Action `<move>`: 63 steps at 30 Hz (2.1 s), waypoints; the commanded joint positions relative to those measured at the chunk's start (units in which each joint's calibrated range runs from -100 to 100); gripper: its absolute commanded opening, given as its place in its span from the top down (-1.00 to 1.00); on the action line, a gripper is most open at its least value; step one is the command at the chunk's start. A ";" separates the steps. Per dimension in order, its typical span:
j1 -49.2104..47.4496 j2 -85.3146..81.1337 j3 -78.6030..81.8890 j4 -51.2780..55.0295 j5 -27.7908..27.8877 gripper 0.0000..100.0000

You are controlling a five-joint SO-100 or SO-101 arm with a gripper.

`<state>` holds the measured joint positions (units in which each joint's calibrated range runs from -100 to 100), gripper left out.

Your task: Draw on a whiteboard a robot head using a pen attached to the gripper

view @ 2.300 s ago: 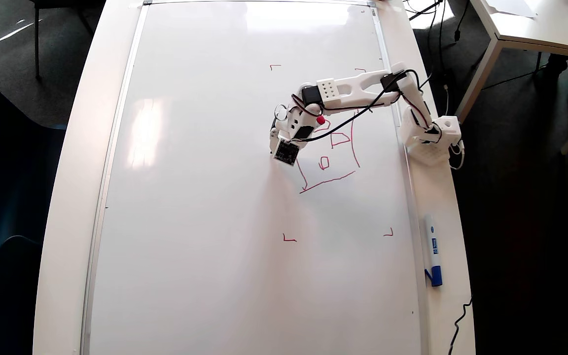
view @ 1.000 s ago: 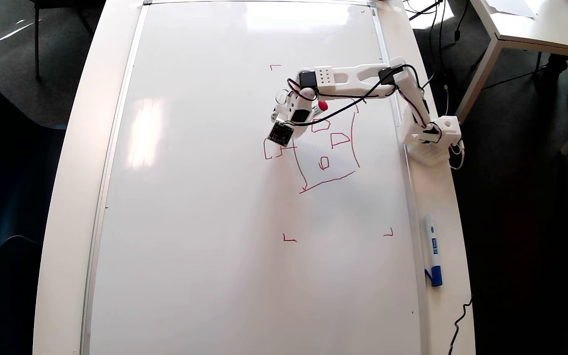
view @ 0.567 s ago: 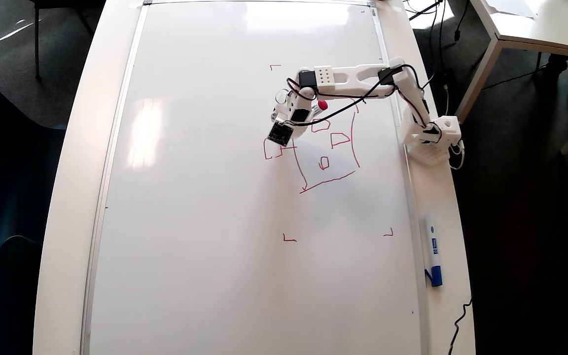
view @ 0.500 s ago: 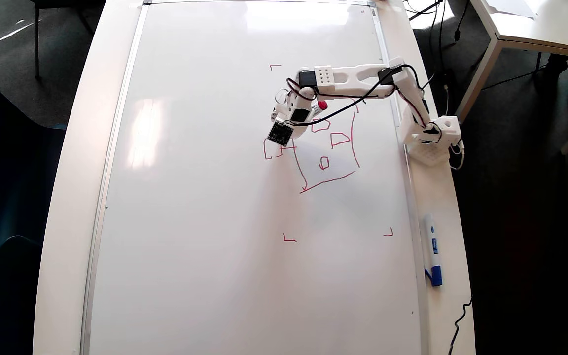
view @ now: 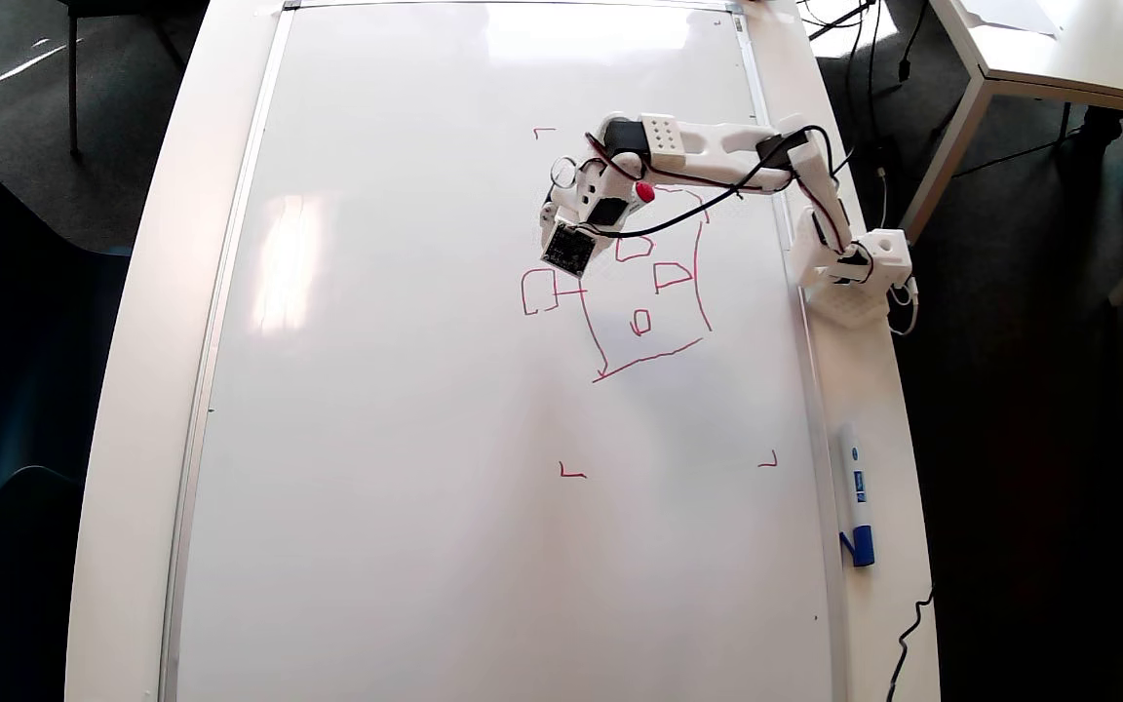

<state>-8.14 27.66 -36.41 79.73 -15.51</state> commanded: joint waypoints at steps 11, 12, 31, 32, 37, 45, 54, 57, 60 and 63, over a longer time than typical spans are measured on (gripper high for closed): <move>-2.13 -25.52 18.75 3.07 0.28 0.98; -2.13 -29.88 24.20 2.89 0.23 0.98; -1.25 -93.36 94.56 -33.68 11.43 0.97; -0.81 -95.04 96.46 -36.20 12.40 0.97; 0.52 -101.91 108.81 -59.75 16.53 0.97; -0.14 -107.36 136.05 -118.74 19.74 0.97; -1.69 -107.87 136.23 -142.20 19.69 0.97; -1.69 -107.87 136.23 -147.76 19.91 0.98; -1.17 -107.87 136.23 -156.10 20.01 0.98; -1.17 -107.87 136.23 -163.83 20.01 0.98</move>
<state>-9.80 -79.84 99.45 -75.25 4.25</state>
